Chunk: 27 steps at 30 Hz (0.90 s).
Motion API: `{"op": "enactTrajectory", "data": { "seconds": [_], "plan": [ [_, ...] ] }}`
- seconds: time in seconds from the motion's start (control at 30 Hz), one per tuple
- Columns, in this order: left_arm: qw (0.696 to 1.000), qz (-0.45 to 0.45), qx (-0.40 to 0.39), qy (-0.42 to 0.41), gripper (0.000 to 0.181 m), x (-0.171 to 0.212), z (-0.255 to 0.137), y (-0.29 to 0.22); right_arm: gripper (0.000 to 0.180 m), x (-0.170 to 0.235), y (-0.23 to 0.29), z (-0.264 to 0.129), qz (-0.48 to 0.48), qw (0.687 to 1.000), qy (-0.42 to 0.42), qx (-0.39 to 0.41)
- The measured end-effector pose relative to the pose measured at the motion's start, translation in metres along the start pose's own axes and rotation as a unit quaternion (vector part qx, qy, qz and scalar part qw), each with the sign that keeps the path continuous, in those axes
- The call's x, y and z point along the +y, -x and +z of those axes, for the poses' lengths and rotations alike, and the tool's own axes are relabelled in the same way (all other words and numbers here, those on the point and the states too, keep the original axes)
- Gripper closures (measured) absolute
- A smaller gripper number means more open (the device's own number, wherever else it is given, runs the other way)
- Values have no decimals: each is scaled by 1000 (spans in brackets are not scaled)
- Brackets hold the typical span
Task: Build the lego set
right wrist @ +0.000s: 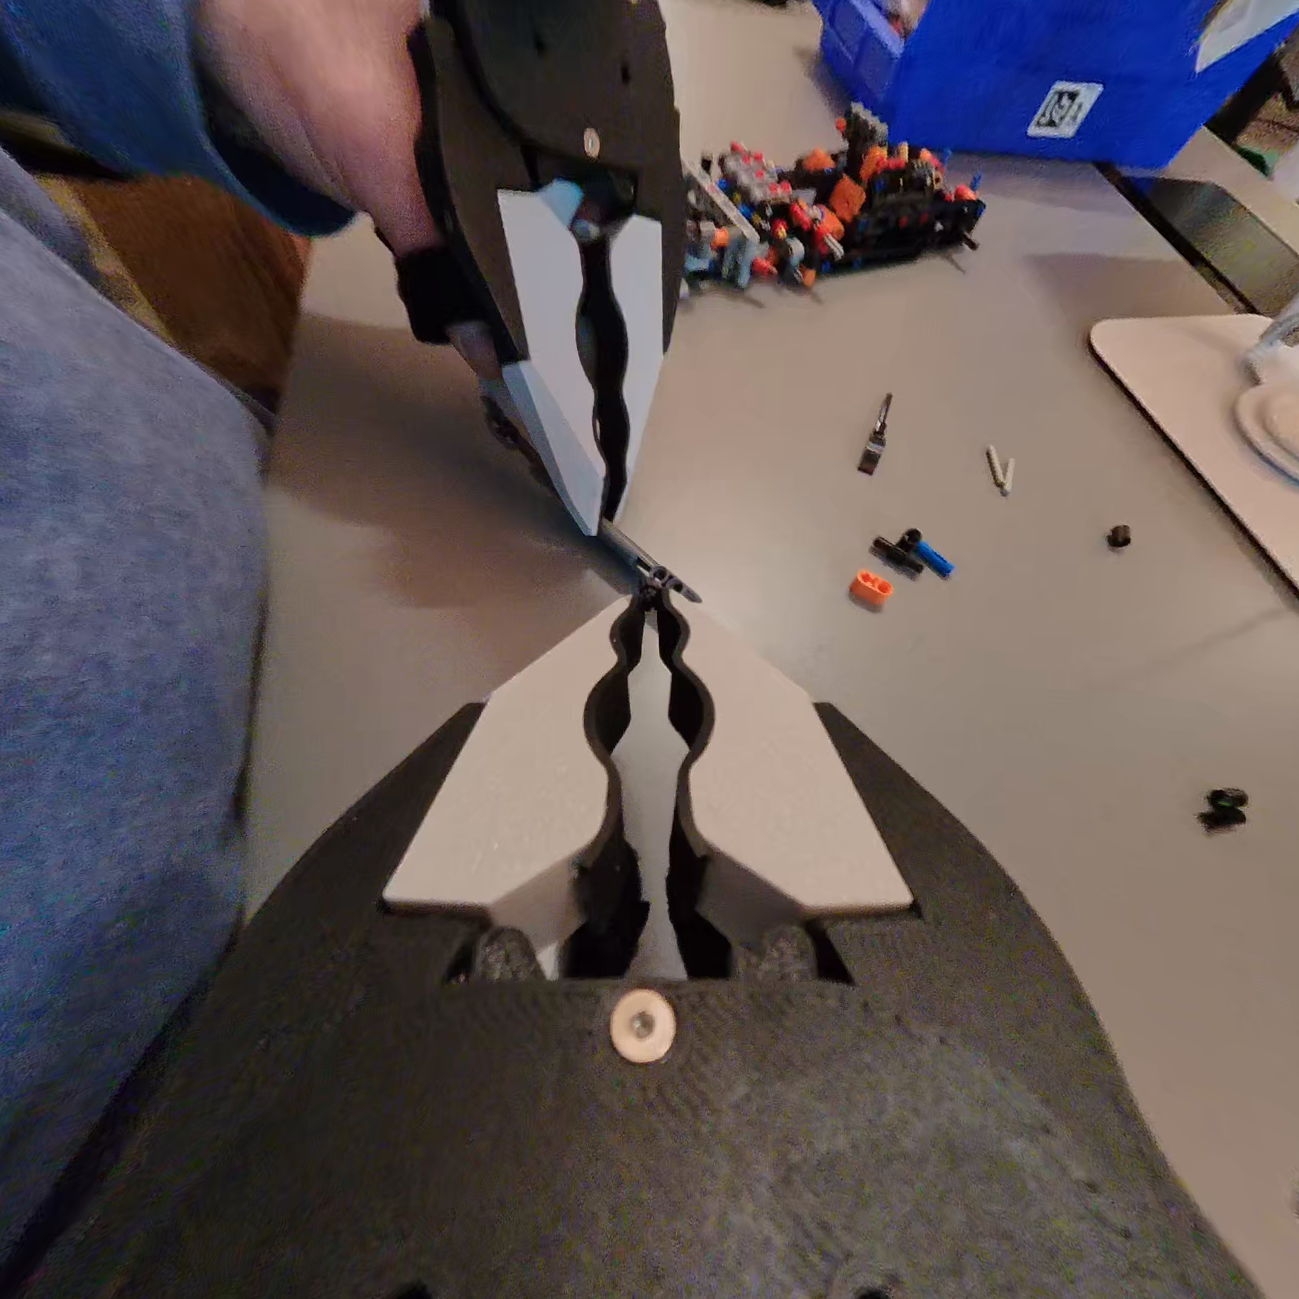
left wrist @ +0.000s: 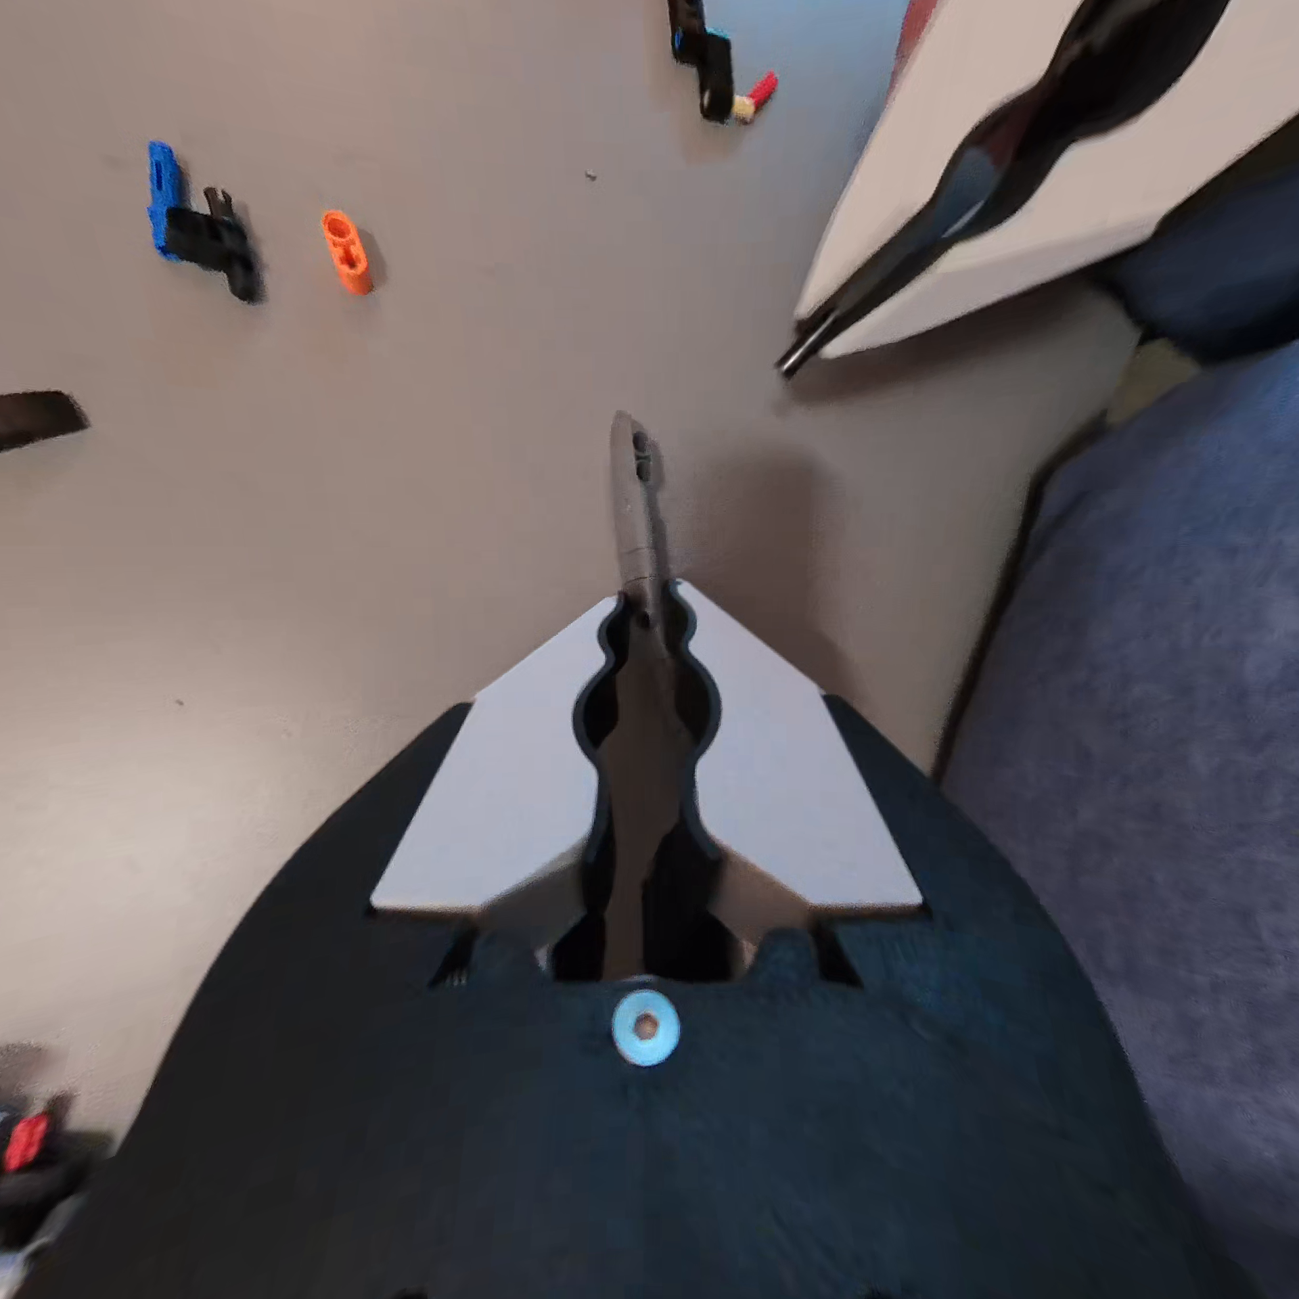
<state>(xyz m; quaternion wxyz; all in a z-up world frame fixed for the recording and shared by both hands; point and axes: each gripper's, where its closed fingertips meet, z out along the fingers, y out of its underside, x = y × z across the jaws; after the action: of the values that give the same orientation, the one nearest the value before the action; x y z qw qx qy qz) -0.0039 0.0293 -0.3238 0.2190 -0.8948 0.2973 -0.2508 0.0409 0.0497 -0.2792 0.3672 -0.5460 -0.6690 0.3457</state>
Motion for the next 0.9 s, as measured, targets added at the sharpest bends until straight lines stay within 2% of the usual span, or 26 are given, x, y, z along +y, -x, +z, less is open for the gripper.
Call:
{"op": "enactTrajectory", "data": {
  "seconds": [0.03, 0.3, 0.5, 0.9],
  "plan": [
    [1000, -12, 7, -3, 174, -2, 2, -1, 178, 4, -3, 3, -7, 1000, 18, 12],
    [999, -35, 11, -23, 174, -14, 12, -8, 178, 16, -13, 16, -42, 993, 101, 40],
    [998, -40, 41, -36, 174, -18, 14, -6, 178, 21, -16, 19, -90, 981, 168, 27],
    [997, 10, 65, -30, 174, -22, 16, -7, 179, 28, -21, 22, -140, 951, 275, 10]
  ]
}}
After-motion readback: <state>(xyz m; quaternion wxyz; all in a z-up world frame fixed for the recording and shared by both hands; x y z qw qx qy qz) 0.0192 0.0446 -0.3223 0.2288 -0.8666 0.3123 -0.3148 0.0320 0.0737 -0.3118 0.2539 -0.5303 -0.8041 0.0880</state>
